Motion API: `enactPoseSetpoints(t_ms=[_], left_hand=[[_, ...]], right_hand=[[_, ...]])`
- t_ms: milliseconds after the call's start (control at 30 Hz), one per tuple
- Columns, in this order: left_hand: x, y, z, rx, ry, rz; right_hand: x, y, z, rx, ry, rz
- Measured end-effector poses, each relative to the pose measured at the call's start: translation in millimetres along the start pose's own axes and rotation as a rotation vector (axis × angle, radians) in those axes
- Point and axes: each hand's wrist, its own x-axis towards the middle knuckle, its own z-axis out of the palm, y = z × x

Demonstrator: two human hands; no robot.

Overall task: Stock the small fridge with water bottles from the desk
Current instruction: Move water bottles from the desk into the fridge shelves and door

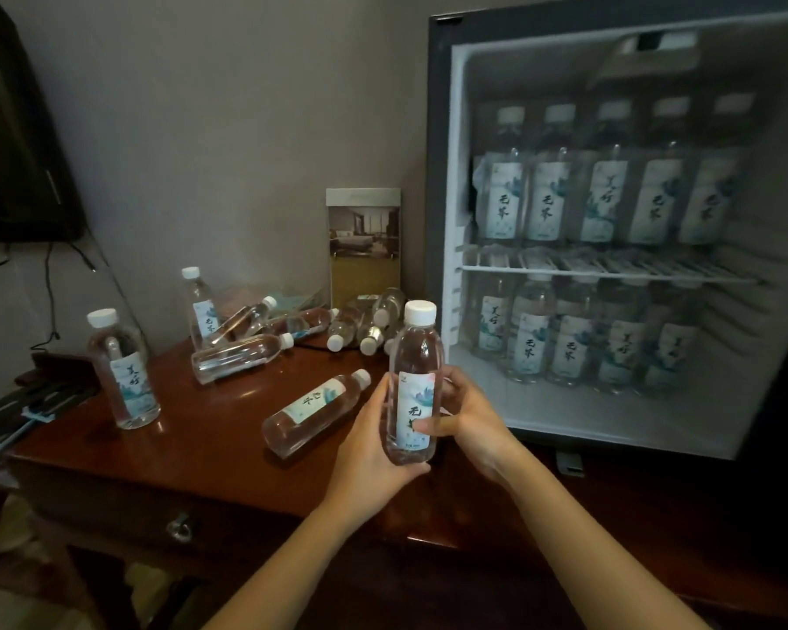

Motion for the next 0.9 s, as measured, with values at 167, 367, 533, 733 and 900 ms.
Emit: enactPoseSetpoints(t_ms=[167,367,533,733,900], left_hand=[[15.7,29.2,44.1,0.089,-0.029,0.110],[43.2,40.8,90.5,0.153,-0.075,0.182],[73.2,39.6,112.7,0.165,-0.054,0.142],[94.6,36.1,122.7,0.195,0.034,0.130],[110.4,46.1,123.4,0.306,0.076,0.071]], right_hand=[[-17.8,-12.8,-50.9,-0.023,0.094,-0.038],[-16.8,-15.3,-86.4,-0.108,0.244,-0.063],[-0.4,-18.0,-98.7,-0.207,0.292,-0.100],[24.9,-9.9,-106.2,-0.276,0.311,-0.121],[41.5,-2.2,-105.6,-0.367,0.379,-0.129]])
